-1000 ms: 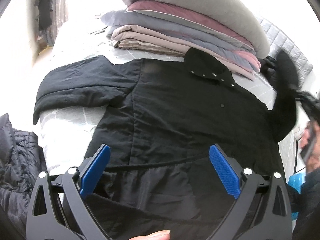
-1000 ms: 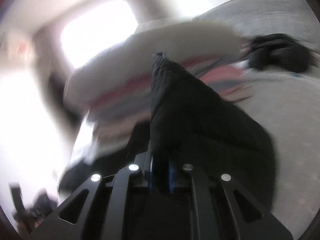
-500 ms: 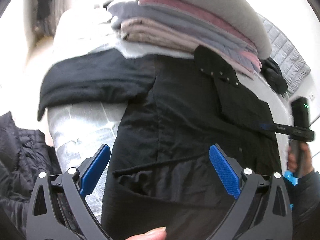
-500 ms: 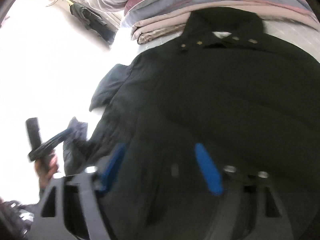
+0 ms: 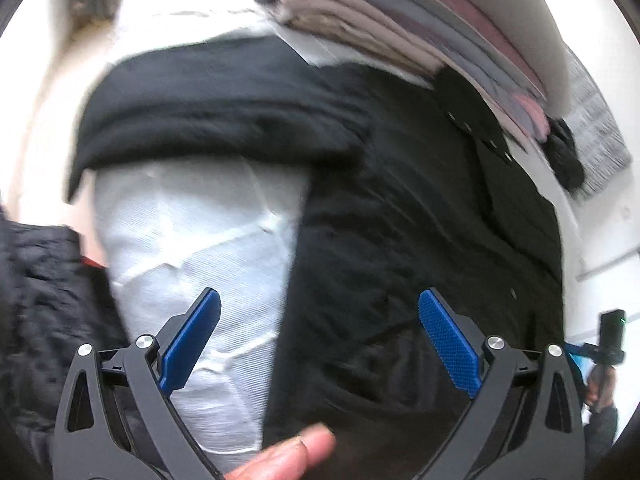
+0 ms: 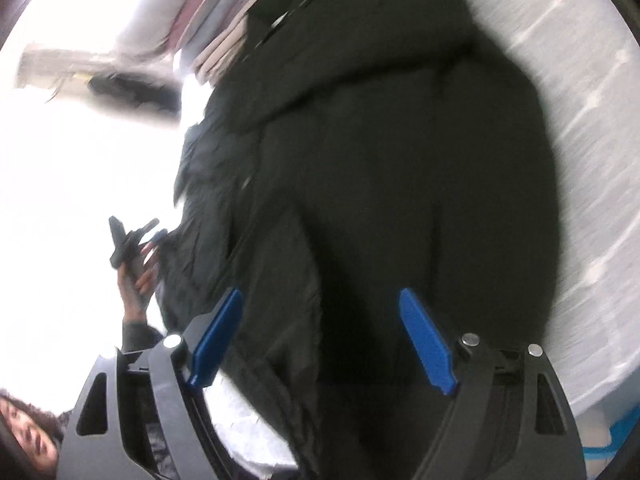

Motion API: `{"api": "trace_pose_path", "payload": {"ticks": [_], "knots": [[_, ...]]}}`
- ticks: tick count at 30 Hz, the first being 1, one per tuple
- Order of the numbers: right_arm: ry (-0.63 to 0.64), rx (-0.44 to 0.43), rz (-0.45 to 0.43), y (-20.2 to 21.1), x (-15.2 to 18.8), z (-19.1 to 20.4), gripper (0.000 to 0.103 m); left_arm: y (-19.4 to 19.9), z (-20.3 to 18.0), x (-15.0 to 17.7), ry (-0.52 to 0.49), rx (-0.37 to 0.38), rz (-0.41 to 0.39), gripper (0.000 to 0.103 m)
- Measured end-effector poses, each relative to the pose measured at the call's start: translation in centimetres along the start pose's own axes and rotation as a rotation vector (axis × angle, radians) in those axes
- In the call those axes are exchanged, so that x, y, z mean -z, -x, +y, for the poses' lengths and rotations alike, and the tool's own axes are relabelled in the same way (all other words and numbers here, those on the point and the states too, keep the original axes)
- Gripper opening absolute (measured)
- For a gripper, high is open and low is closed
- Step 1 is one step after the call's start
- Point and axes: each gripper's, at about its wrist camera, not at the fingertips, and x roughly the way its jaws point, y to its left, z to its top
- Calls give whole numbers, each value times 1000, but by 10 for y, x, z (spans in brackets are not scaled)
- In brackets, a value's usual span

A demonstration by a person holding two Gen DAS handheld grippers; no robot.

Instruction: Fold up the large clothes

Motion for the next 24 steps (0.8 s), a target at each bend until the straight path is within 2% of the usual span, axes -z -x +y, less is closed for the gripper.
{"api": "trace_pose_path", "payload": {"ticks": [3,4,5,6,7,9,10,12,14,16,18,19,21,24], "knots": [[58,-50,75,-17,21,16,78,-17,-9,9,-46,111,92,96],[77,-58,93,-21,26,25,78,-21,-12,13,-69,85,106,96],[95,-67,110,-22,35,29,78,-21,-14,14,-89,-10,84,96],[119,-86,132,-23,47,37,78,-19,-15,13,-109,-68,58,96],[143,-110,157,-24,60,45,78,-20,-13,12,-105,-68,54,96],[178,-144,205,-28,82,61,78,-22,-5,9,-79,-137,21,96],[190,-153,231,-28,93,64,78,-23,-4,8,-79,-146,8,96],[221,-126,326,-39,124,73,78,-27,2,8,-59,-160,7,96],[232,-74,401,-47,147,79,78,-27,6,9,-50,-112,12,96],[233,-61,425,-44,165,81,78,-22,5,13,-45,30,35,96],[239,-79,391,-31,170,86,78,-18,-1,23,-91,238,113,96],[241,-108,341,-19,168,88,78,-17,-6,29,-137,271,137,96],[234,-167,223,-6,154,91,81,-12,-23,51,-314,227,193,96],[145,-253,2,-1,115,82,85,-6,-31,75,-443,150,227,96]]}}
